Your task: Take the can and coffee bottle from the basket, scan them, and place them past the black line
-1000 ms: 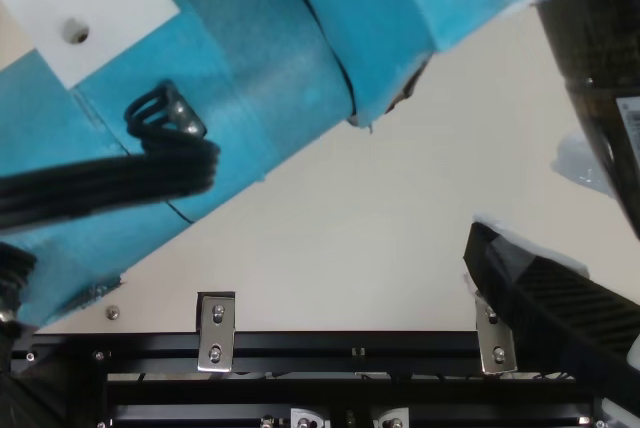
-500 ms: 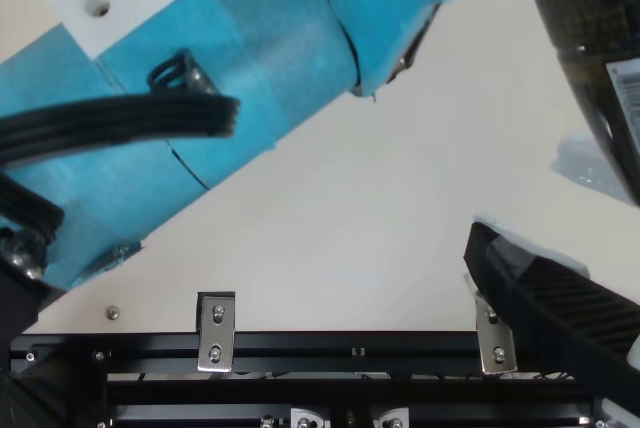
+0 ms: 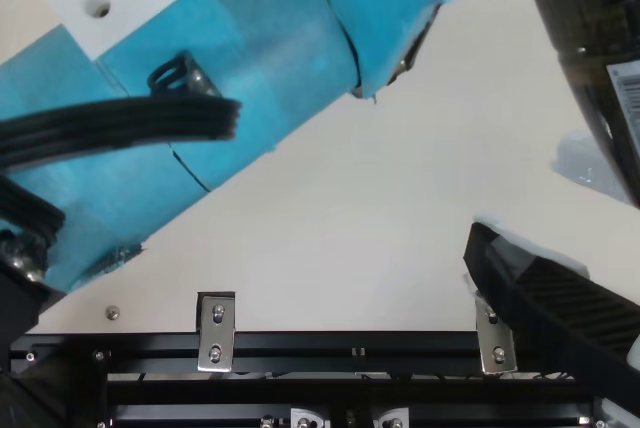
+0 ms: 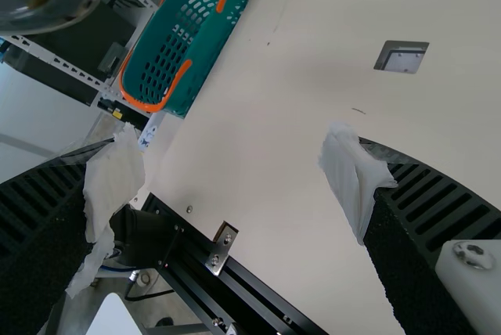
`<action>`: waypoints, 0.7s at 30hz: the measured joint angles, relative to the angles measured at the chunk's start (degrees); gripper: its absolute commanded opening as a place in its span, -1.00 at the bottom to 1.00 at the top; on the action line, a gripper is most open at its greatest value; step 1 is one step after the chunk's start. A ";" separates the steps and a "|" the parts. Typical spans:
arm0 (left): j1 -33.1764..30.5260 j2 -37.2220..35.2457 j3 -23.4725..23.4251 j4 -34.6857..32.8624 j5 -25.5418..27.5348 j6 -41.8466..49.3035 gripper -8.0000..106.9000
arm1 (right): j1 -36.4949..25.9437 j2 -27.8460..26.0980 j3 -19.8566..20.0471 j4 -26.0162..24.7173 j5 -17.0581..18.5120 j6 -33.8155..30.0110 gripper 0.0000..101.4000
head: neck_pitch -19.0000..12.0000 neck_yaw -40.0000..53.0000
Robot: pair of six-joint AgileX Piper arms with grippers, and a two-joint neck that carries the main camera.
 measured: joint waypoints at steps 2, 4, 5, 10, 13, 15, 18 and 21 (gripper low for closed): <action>0.00 0.00 0.00 0.00 0.00 0.00 -0.68 | 0.00 0.00 0.00 0.00 0.00 0.00 1.00 | 0.00 0.00; 0.00 0.00 0.00 0.00 0.00 0.00 -0.68 | 0.00 0.00 0.00 0.00 0.00 0.00 1.00 | 0.00 0.00; 0.00 0.00 0.00 0.00 0.00 0.00 -0.68 | 0.00 0.00 0.00 0.00 0.00 0.00 1.00 | 0.00 0.00; 0.00 0.00 0.00 0.00 0.00 0.00 -0.68 | 0.00 0.00 0.00 0.00 0.00 0.00 1.00 | 0.00 0.00; 0.00 0.00 0.00 0.00 0.00 0.00 -0.68 | 0.00 0.00 0.00 0.00 0.00 0.00 1.00 | 0.00 0.00; 0.19 0.00 0.11 -0.43 0.00 0.59 -0.68 | 0.00 0.00 0.00 0.00 0.00 0.00 1.00 | 0.00 0.00; 1.61 0.00 0.79 0.14 -0.40 1.15 -0.68 | 0.00 0.00 0.00 0.00 0.00 0.00 1.00 | 0.00 0.00; 3.85 -0.19 1.55 1.37 -0.85 1.63 -0.68 | 0.00 0.00 0.00 0.00 0.00 0.00 1.00 | 0.00 0.00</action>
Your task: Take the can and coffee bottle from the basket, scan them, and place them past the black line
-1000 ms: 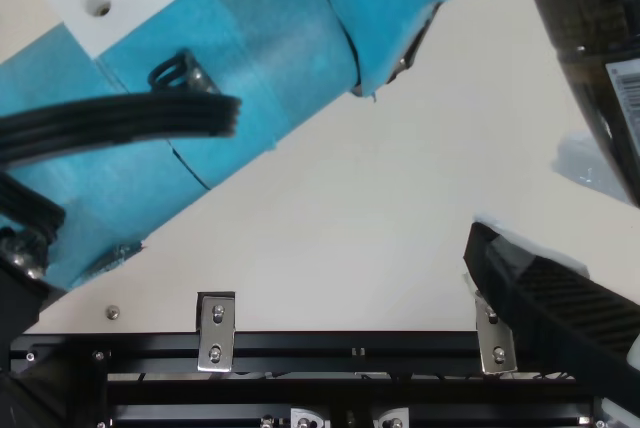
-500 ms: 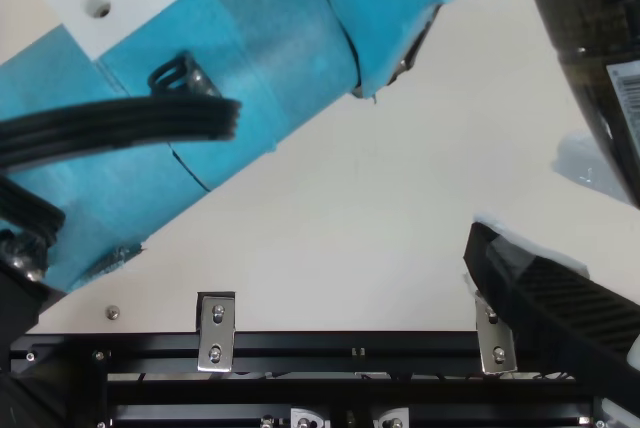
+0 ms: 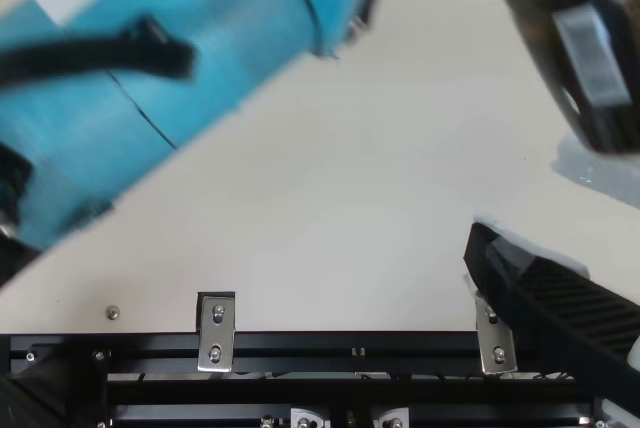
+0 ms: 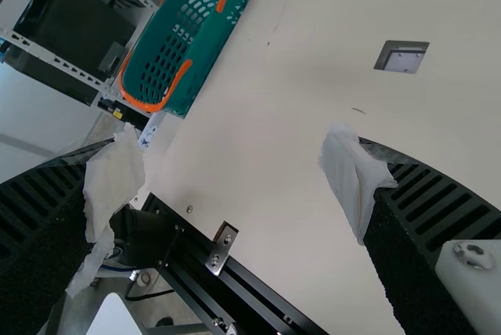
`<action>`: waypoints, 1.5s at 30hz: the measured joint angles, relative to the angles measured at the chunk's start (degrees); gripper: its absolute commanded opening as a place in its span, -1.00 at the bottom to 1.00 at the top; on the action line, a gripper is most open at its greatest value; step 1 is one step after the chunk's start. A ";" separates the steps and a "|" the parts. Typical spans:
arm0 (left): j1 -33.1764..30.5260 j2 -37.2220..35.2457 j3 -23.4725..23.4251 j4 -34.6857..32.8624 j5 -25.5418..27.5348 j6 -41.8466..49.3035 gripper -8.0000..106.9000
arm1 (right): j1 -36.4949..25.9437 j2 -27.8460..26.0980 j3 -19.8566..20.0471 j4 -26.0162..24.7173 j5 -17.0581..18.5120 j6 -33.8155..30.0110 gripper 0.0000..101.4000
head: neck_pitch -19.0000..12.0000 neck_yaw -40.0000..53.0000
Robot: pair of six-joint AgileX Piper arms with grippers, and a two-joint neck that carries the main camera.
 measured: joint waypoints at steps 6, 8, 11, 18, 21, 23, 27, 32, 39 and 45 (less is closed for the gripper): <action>6.07 -1.14 1.79 2.98 -0.62 0.92 -0.68 | 0.00 0.00 0.00 0.00 0.00 0.00 1.00 | 0.00 0.00; 8.24 -1.31 2.20 3.15 -0.15 1.35 -0.68 | 0.00 0.00 0.00 0.00 0.00 0.00 1.00 | 0.00 0.00; 11.95 -1.54 3.23 1.81 0.50 2.19 -0.68 | 0.00 0.00 0.00 0.00 0.00 0.00 1.00 | 0.00 0.00; 19.39 -3.37 7.27 -5.39 2.62 6.43 -0.68 | 0.00 0.00 0.00 0.00 0.00 0.00 1.00 | 0.00 0.00; 22.47 -4.38 9.94 -9.29 3.52 9.03 -0.68 | 0.00 0.00 0.00 0.00 0.00 0.00 1.00 | 0.00 0.00; 24.34 -5.21 11.99 -12.58 4.45 11.00 -0.68 | 0.00 0.00 0.00 0.00 0.00 0.00 1.00 | 0.00 0.00; 27.53 -6.39 16.37 -18.46 5.76 15.21 -0.68 | 0.00 0.00 0.00 0.00 0.00 0.00 1.00 | 0.00 0.00; 30.16 -7.76 22.23 -25.82 7.37 21.07 -0.68 | 0.00 0.00 0.00 0.00 0.00 0.00 1.00 | 0.00 0.00; 30.23 -7.76 23.33 -27.84 7.37 22.33 -0.68 | 0.15 0.00 -0.07 -0.08 0.00 0.02 1.00 | 0.00 0.29; 30.23 -7.76 23.33 -27.84 7.37 22.33 -0.68 | 0.70 2.15 0.63 3.67 -1.85 4.72 1.00 | 0.00 0.00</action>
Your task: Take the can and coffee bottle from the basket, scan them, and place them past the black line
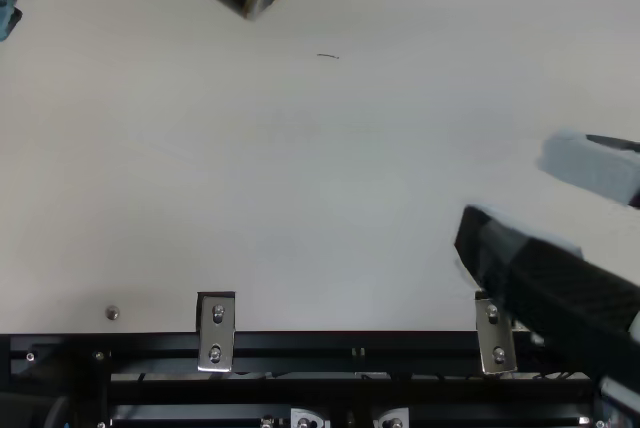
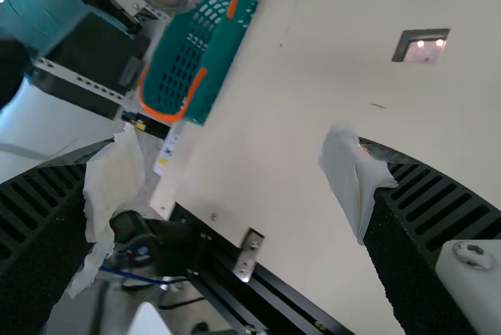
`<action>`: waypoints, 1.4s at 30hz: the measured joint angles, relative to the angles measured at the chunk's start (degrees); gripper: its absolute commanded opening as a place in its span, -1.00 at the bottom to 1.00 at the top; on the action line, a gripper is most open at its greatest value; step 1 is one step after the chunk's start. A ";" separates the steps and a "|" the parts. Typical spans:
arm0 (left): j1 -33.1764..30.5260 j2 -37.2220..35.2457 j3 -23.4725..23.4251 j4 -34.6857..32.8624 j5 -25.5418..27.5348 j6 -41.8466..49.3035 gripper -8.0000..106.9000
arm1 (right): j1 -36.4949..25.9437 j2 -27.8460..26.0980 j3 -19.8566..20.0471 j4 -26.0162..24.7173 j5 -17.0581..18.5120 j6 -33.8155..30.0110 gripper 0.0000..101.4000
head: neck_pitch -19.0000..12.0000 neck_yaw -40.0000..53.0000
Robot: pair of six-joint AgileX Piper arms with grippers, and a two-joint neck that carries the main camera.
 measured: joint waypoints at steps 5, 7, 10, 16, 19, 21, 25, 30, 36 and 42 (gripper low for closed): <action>0.00 0.00 0.00 0.00 0.00 0.00 -0.68 | 2.44 2.99 1.90 5.28 -4.24 7.68 1.00 | 0.00 0.00; 0.00 0.00 0.00 0.00 0.00 0.00 -0.68 | 4.22 4.34 2.74 7.47 -6.71 11.37 1.00 | 0.00 0.00; 0.00 0.00 0.00 0.00 0.00 0.00 -0.68 | 6.96 6.28 3.93 10.69 -10.56 16.39 1.00 | 0.00 0.00; 0.00 0.00 0.00 0.00 0.00 0.00 -0.68 | 11.54 8.55 6.52 17.69 -19.51 26.47 1.00 | 0.00 0.00; 0.00 0.00 0.00 0.00 0.00 0.00 -0.68 | 11.60 8.58 6.52 19.24 -21.33 28.16 1.00 | 0.00 0.00; 0.00 0.00 0.00 0.00 0.00 0.00 -0.68 | 11.60 8.58 6.52 18.82 -21.40 28.16 1.00 | 0.29 0.00; 0.00 0.00 0.00 0.00 0.00 0.00 -0.68 | 11.31 8.76 6.72 19.39 -21.42 27.73 1.00 | 0.00 0.00; 0.00 0.00 0.00 0.00 0.00 0.00 -0.68 | 10.31 10.13 7.39 23.00 -21.39 28.00 1.00 | 0.00 0.00; 0.00 0.00 0.00 0.00 0.00 0.00 -0.68 | 10.18 12.86 8.19 28.18 -21.16 29.57 1.00 | 0.00 0.00; 0.00 0.00 0.00 0.00 0.00 0.00 -0.68 | 11.53 15.47 8.25 32.81 -22.81 29.94 1.00 | 0.00 0.00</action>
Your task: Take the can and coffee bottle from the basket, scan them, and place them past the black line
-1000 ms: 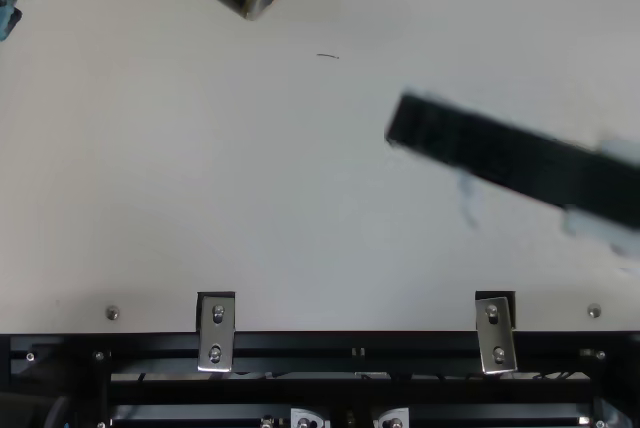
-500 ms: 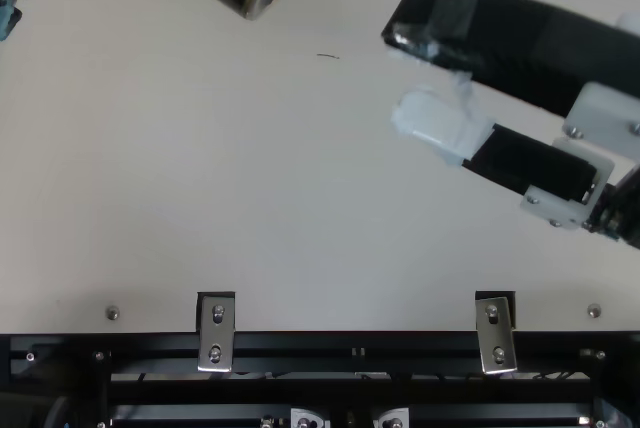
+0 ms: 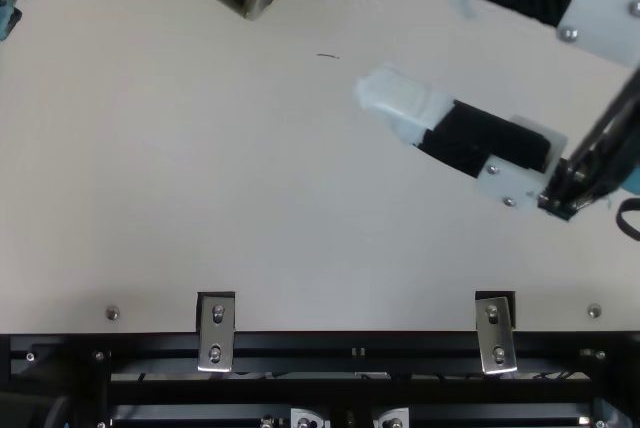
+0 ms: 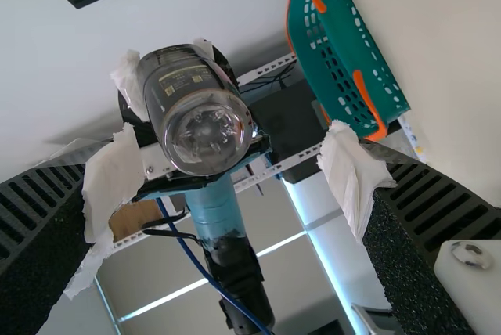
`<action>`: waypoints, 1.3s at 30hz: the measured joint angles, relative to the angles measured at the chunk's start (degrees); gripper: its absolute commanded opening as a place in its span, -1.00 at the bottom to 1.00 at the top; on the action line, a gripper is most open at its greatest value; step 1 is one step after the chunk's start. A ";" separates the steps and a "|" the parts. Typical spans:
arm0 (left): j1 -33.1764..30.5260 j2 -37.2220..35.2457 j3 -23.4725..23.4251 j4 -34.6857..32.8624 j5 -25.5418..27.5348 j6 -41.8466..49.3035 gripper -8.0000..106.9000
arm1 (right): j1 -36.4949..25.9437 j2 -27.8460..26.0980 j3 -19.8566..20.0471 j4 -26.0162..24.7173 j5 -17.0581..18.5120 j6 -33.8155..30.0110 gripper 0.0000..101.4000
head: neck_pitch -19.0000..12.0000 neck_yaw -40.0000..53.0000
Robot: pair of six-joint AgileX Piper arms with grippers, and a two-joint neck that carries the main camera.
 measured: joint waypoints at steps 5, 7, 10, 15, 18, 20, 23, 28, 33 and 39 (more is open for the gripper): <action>0.00 0.00 0.00 0.00 0.00 0.00 -0.68 | 1.74 1.01 -0.69 3.19 -2.01 -1.80 1.00 | 0.29 0.00; 0.00 0.00 0.00 0.00 0.00 0.00 -0.68 | 2.68 1.29 -0.86 4.15 -3.03 -3.16 1.00 | 0.00 0.00; 0.00 0.00 0.00 0.00 0.00 0.00 -0.68 | 4.12 1.80 -1.16 5.85 -4.08 -5.24 1.00 | 0.00 0.00; 0.00 0.00 0.00 0.00 0.00 0.00 -0.68 | 7.15 2.89 -1.21 8.64 -6.26 -9.62 1.00 | 0.00 0.00; 0.00 0.00 0.00 0.00 0.00 0.00 -0.68 | 9.22 3.84 -1.14 10.54 -7.74 -12.39 1.00 | 0.00 0.00; 0.00 0.00 0.00 0.00 0.00 0.00 -0.68 | 10.57 4.54 -1.14 12.46 -8.59 -14.63 1.00 | 0.00 0.00; 0.00 0.00 0.00 0.00 0.00 0.00 -0.68 | 12.29 5.38 -1.33 14.91 -9.49 -18.32 1.00 | 0.29 0.00; 0.00 0.00 0.00 0.00 0.00 0.00 -0.68 | 12.33 5.67 -3.20 16.41 -9.08 -22.27 1.00 | 0.00 0.00; 0.00 0.00 0.00 0.00 0.00 0.00 -0.68 | 10.42 5.87 -3.93 16.35 -5.84 -23.00 1.00 | 0.29 0.00; 0.00 0.00 0.00 0.00 0.00 0.00 -0.68 | 10.31 5.89 -4.00 16.02 -5.55 -22.77 1.00 | 0.00 0.00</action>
